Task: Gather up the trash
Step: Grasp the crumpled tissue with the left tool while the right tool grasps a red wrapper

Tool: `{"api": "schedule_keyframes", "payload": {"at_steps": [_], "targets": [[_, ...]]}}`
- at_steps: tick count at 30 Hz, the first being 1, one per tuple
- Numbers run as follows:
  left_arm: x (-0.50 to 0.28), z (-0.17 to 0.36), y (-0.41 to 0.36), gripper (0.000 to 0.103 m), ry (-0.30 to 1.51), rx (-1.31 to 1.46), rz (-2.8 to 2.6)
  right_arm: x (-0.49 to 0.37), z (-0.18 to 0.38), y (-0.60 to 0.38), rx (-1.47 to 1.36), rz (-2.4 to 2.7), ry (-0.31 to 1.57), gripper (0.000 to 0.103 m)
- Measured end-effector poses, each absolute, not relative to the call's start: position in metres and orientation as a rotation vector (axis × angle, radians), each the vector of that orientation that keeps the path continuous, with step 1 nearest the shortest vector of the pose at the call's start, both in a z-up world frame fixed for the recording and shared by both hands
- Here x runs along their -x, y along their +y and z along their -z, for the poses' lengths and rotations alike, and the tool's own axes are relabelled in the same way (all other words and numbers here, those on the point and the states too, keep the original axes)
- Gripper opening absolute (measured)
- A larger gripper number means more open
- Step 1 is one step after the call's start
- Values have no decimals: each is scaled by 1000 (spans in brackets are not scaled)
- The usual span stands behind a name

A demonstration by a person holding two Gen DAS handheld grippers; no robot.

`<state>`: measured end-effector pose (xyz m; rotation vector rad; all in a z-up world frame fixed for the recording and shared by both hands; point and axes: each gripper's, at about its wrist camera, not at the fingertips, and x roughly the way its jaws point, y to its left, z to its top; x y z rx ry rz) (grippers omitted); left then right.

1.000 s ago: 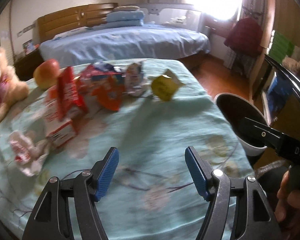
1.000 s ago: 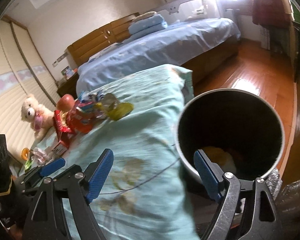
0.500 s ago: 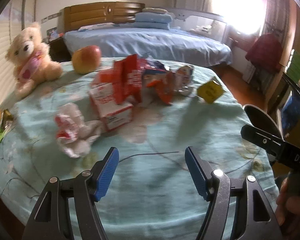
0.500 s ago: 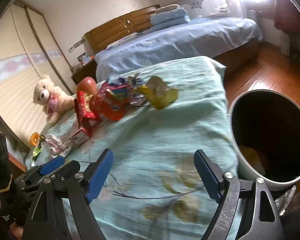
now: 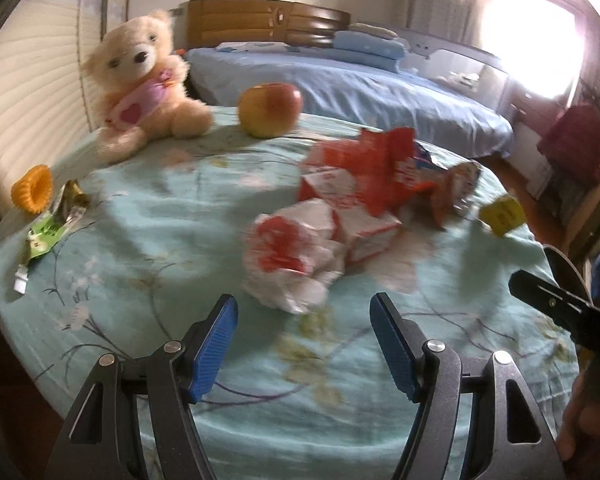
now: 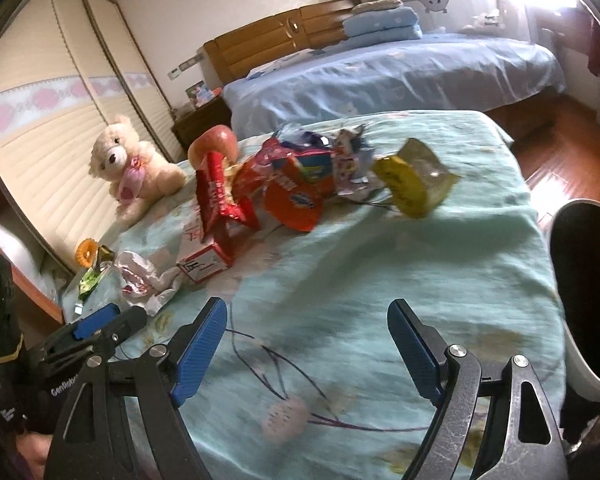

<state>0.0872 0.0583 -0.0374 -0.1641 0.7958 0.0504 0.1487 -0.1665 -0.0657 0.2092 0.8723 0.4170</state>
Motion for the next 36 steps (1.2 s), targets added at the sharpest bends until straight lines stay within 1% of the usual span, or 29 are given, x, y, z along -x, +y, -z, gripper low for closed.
{"api": "schedule_keyframes", "payload": {"at_steps": [5,8,10,14,15,17,18,19,20,21,24,27,29,31,36], "targets": [[-98,41,67,68,798,173,-62,-157,67,-149,-197,-446,882,81],[-106,45,68,68,803,158,-68,-164,68,-138,-188,-466,887,73],[-111,48,70,68,803,153,-76,-169,69,-131,-187,-477,893,63],[-123,56,76,68,819,145,-83,-183,69,-117,-196,-501,901,56],[-127,58,77,67,828,150,-77,-185,69,-115,-198,-506,900,53],[-132,62,80,66,837,161,-64,-191,68,-107,-202,-521,898,51],[-135,63,82,62,841,170,-54,-193,68,-105,-203,-526,896,51],[-138,64,84,53,844,179,-45,-195,67,-102,-206,-532,893,51],[-141,64,85,47,846,191,-25,-198,67,-99,-208,-539,891,51],[-143,63,85,34,846,194,-12,-201,66,-97,-209,-543,890,51],[-148,60,85,28,832,176,2,-211,64,-89,-213,-556,885,48],[-151,59,88,24,826,184,17,-220,62,-81,-216,-569,878,41],[-150,58,89,23,820,189,19,-224,62,-77,-211,-575,876,32],[-148,58,89,22,816,188,22,-228,64,-74,-208,-583,883,13],[-138,50,88,20,793,187,31,-218,65,-75,-196,-590,873,9]]}}
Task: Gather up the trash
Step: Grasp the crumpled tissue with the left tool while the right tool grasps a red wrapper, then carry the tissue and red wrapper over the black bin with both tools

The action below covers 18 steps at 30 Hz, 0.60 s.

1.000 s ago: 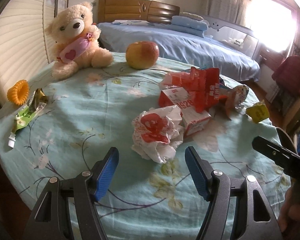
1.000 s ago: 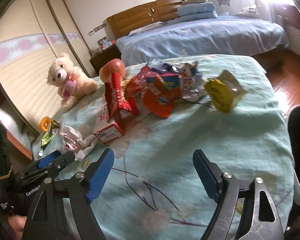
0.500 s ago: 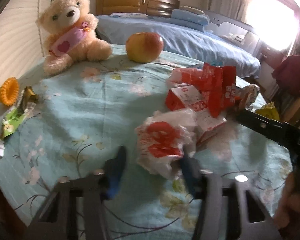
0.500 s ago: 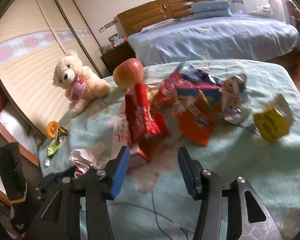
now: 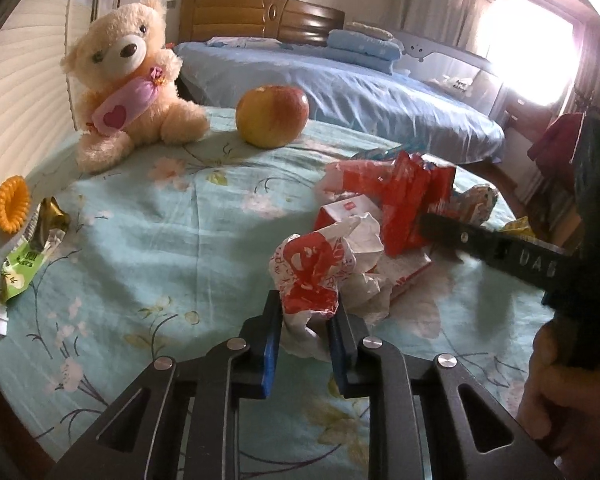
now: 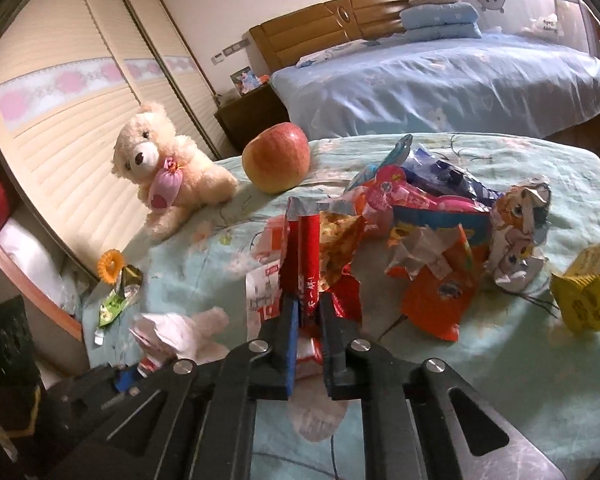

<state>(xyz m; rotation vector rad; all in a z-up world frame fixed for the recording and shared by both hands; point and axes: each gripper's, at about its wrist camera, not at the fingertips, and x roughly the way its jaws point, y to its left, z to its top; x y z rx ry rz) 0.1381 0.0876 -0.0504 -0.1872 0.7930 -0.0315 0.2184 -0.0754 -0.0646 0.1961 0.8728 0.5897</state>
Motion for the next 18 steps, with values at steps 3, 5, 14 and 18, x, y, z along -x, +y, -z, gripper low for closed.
{"api": "schedule_keyframes", "payload": {"at_steps": [3,5,14,18], "targets": [[-132,44,86,19,782,195,52,-209,62,-84,-201,-583,865,8],[-126,41,83,19,776,201,68,-203,59,-91,-205,-575,858,8],[-114,35,56,19,773,171,145,-173,50,-131,-230,-524,839,8],[-115,36,41,19,782,158,180,-162,53,-151,-245,-487,845,8]]}}
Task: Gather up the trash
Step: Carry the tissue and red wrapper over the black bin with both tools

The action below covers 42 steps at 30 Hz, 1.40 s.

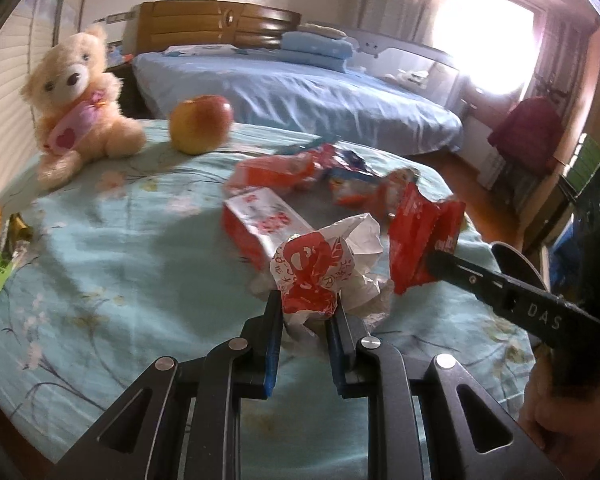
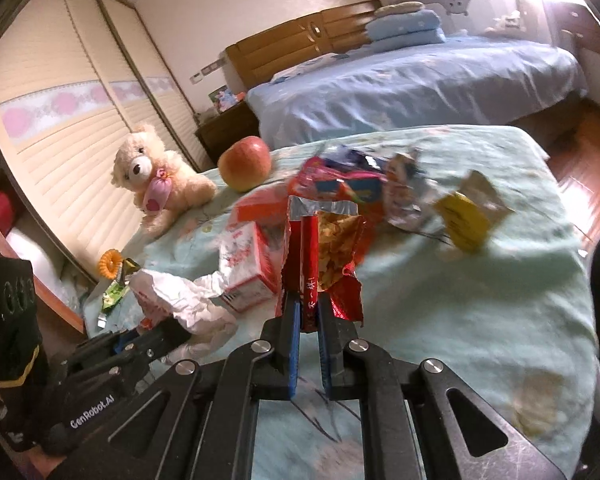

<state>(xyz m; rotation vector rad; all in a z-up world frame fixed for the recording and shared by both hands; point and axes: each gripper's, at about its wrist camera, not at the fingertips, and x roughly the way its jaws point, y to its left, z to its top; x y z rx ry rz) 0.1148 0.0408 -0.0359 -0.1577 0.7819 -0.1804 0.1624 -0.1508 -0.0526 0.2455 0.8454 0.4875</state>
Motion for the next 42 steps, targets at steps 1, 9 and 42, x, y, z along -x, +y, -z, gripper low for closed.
{"api": "schedule_keyframes", "payload": {"at_steps": [1,9,42], "targets": [[-116,36,36,19,785,155,188,-160,54,-157,-250,-476,847,8],[-123,39,-1,19,793,130,243,-145,57,-199,-270,-396,848,8],[-170,41,-140,19,791,-11,458,-122,52,-330,-315,-117,791,7]]}}
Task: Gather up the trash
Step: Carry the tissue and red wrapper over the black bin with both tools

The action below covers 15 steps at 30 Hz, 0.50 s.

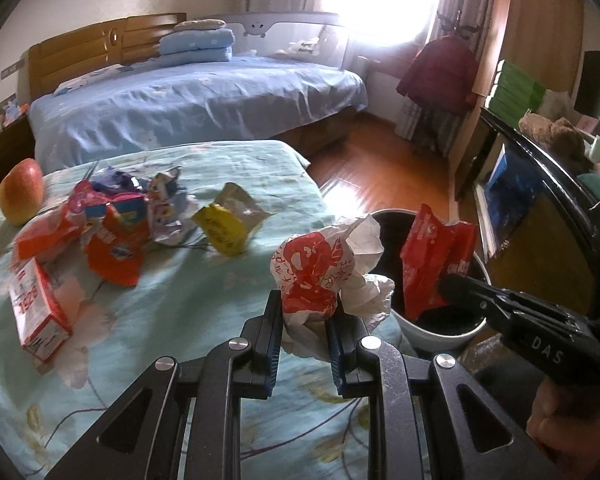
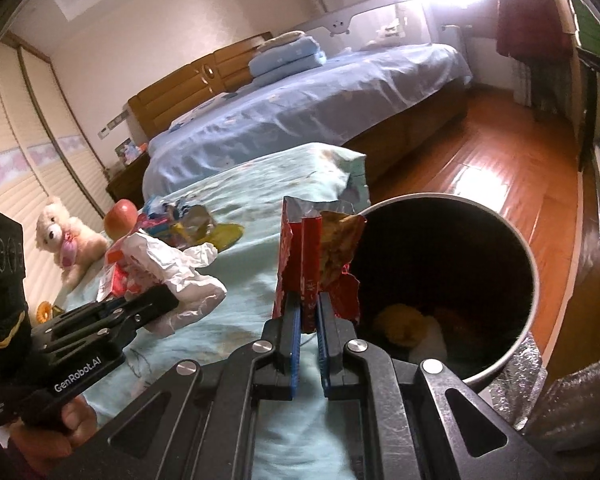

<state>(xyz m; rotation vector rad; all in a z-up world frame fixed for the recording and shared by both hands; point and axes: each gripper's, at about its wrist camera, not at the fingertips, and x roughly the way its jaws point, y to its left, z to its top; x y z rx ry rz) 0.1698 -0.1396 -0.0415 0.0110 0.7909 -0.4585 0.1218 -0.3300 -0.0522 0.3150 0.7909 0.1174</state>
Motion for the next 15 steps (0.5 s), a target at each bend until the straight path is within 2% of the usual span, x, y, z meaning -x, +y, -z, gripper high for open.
{"api": "schedule_keyframes", "payload": {"at_steps": [15], "targets": [[-191,47,-183,20,807,-33,499,-127,65,-375,-350,-19,813,7]]}}
